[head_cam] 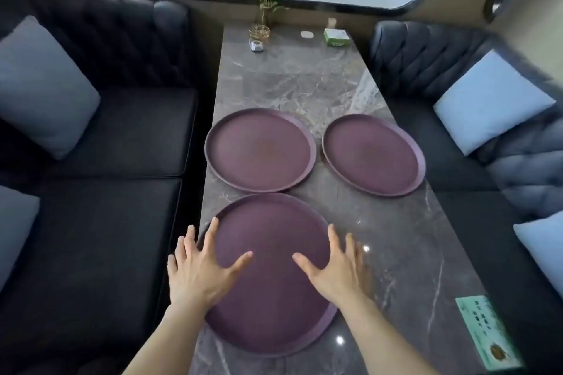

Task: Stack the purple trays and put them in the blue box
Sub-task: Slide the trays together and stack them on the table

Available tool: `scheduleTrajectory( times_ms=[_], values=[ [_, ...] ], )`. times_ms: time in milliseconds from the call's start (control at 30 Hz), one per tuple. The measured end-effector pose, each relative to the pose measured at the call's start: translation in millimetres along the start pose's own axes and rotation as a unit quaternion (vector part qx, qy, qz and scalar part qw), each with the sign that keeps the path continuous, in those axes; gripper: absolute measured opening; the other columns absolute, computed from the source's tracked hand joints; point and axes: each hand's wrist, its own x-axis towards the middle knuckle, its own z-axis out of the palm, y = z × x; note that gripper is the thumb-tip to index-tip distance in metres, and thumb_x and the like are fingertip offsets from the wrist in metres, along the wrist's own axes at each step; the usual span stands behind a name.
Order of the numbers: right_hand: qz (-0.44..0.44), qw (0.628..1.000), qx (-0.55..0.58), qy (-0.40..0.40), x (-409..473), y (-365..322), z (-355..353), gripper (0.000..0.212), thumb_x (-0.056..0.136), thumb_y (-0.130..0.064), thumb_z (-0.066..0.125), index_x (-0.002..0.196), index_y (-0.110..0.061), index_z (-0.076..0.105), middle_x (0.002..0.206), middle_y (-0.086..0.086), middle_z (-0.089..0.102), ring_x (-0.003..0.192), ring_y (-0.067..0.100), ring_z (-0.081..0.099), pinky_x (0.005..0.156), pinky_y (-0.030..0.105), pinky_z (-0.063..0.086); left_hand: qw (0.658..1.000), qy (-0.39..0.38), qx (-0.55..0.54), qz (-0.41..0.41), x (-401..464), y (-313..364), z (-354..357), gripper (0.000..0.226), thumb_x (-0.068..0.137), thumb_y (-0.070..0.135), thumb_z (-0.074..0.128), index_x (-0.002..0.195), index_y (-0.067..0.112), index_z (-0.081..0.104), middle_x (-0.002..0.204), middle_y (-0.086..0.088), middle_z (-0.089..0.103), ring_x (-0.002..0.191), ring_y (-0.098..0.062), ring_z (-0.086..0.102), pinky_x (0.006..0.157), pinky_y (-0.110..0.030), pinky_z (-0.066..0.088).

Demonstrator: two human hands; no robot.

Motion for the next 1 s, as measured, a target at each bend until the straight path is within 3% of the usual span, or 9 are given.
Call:
scheduleTrajectory(
  times_ms=[200, 333, 500, 633, 700, 800, 1000],
  values=[
    [0.1, 0.99, 0.045, -0.089, 4, 8, 31, 0.125, 0.063, -0.09, 0.054, 0.159, -0.032, -0.002, 0.152, 0.016, 0.032, 0.138, 0.035, 0.039, 0.101, 0.044, 0.044, 0.991, -0.089, -0.045, -0.09, 4, -17, 26, 0.131, 0.042, 0.1, 0.048, 0.15, 0.053, -0.008, 0.166, -0.012, 0.008, 0.149, -0.035, 0.02, 0.108, -0.056, 0.034],
    [0.112, 0.99, 0.036, -0.08, 9, 9, 41, 0.126, 0.065, -0.082, 0.064, 0.159, -0.028, -0.001, 0.147, 0.018, 0.037, 0.137, 0.037, 0.037, 0.102, 0.044, 0.043, 0.992, -0.062, -0.051, -0.099, 7, -20, 32, 0.132, 0.041, 0.094, 0.057, 0.15, 0.052, -0.005, 0.161, -0.015, 0.021, 0.145, -0.034, 0.027, 0.103, -0.055, 0.04],
    [0.174, 0.978, 0.083, -0.075, 23, 18, 37, 0.135, 0.063, -0.07, 0.078, 0.16, -0.016, 0.003, 0.157, 0.017, 0.026, 0.138, 0.036, 0.042, 0.101, 0.046, 0.045, 0.991, -0.072, -0.047, -0.099, 13, -25, 31, 0.144, 0.037, 0.079, 0.075, 0.15, 0.051, -0.01, 0.144, -0.014, 0.033, 0.135, -0.032, 0.032, 0.094, -0.049, 0.045],
    [0.199, 0.973, 0.064, -0.097, 23, 24, 30, 0.112, 0.06, -0.06, 0.087, 0.148, -0.014, 0.034, 0.145, 0.011, 0.041, 0.121, 0.034, 0.057, 0.086, 0.046, 0.058, 0.994, -0.073, 0.0, -0.079, 11, -30, 27, 0.158, 0.037, 0.064, 0.088, 0.152, 0.043, -0.019, 0.129, -0.009, 0.033, 0.125, -0.028, 0.034, 0.086, -0.043, 0.05],
    [0.201, 0.974, 0.047, -0.091, 19, 23, 28, 0.1, 0.059, -0.056, 0.089, 0.138, -0.015, 0.042, 0.138, 0.009, 0.047, 0.116, 0.033, 0.06, 0.079, 0.042, 0.057, 0.995, -0.062, 0.03, -0.073, 8, -29, 25, 0.16, 0.039, 0.061, 0.09, 0.153, 0.039, -0.019, 0.127, -0.008, 0.031, 0.122, -0.027, 0.035, 0.08, -0.039, 0.05],
    [0.205, 0.975, 0.03, -0.084, 13, 21, 19, 0.092, 0.06, -0.05, 0.09, 0.132, -0.016, 0.043, 0.135, 0.006, 0.052, 0.116, 0.03, 0.061, 0.072, 0.037, 0.049, 0.995, -0.059, 0.042, -0.07, 6, -26, 18, 0.161, 0.037, 0.063, 0.09, 0.153, 0.036, -0.019, 0.125, -0.008, 0.031, 0.121, -0.027, 0.036, 0.078, -0.037, 0.05],
    [0.224, 0.968, 0.025, -0.115, 1, 19, 1, 0.096, 0.058, -0.033, 0.095, 0.132, -0.013, 0.036, 0.129, 0.009, 0.058, 0.108, 0.034, 0.066, 0.076, 0.047, 0.062, 0.991, -0.093, 0.059, -0.071, -2, -24, 0, 0.168, 0.028, 0.067, 0.085, 0.153, 0.03, -0.021, 0.12, -0.004, 0.025, 0.118, -0.022, 0.038, 0.069, -0.029, 0.045]
  ],
)
